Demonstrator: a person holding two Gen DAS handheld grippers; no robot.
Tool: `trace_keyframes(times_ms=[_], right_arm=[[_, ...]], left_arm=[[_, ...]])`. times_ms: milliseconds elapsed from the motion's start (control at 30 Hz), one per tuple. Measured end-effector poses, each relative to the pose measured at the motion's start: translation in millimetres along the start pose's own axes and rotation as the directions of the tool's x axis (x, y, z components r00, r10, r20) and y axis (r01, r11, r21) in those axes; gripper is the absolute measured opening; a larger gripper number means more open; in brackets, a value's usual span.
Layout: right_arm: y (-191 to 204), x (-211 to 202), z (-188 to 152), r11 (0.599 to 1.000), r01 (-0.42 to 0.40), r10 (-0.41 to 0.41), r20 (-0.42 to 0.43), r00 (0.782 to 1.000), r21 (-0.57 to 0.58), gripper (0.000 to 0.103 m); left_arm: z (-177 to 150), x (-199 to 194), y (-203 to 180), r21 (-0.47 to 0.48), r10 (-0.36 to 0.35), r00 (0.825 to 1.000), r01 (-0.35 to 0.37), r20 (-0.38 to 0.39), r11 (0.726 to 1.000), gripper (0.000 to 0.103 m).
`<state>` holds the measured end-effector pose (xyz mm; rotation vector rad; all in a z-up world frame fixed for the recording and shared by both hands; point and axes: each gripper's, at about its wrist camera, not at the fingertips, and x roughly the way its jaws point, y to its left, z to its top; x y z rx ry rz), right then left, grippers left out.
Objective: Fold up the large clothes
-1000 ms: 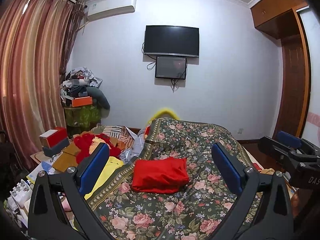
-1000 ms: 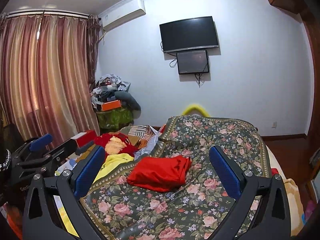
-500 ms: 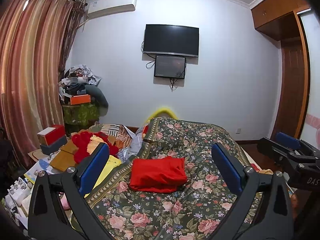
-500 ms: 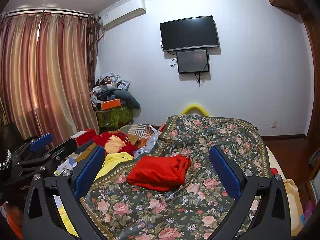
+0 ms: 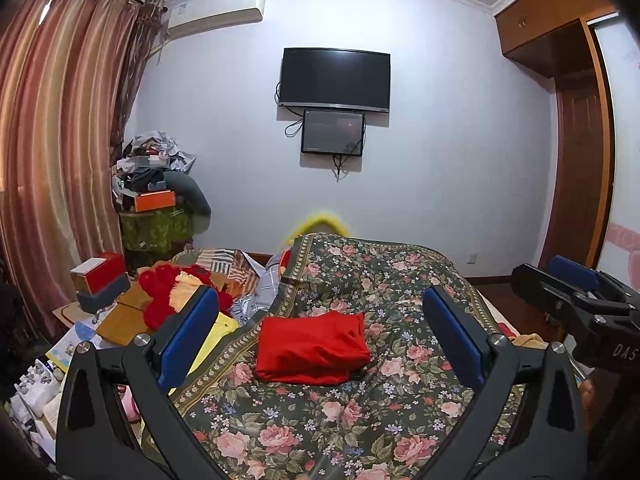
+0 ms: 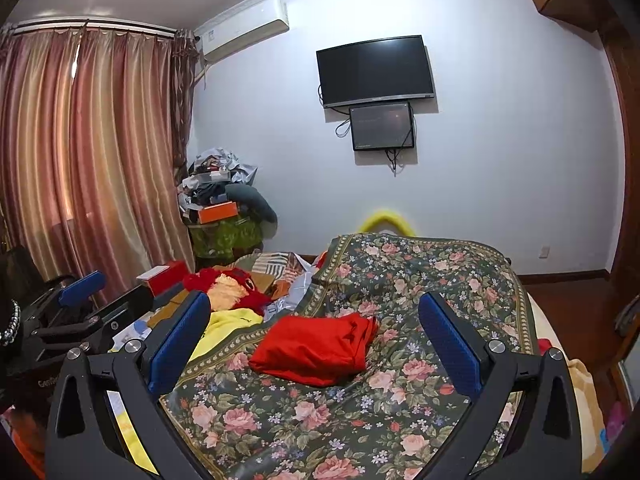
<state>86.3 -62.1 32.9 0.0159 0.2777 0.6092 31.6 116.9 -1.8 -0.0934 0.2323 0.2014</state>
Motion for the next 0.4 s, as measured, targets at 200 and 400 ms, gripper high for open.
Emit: trace_keyframes(times_ms=[200, 400], right_arm=[[0.5, 0.7, 0.1, 1.000, 0.010, -0.010, -0.001, 1.000, -0.006, 0.103], [1.4, 0.1, 0.4, 1.000, 0.010, -0.010, -0.006, 1.000, -0.007, 0.103]], left_arm=[[-0.8, -0.4, -2.7, 0.007, -0.011, 1.000, 0.011, -0.004, 1.000, 0.103], [-0.4, -1.1, -3.4, 0.010, -0.010, 1.000, 0.010, -0.003, 1.000, 0.103]])
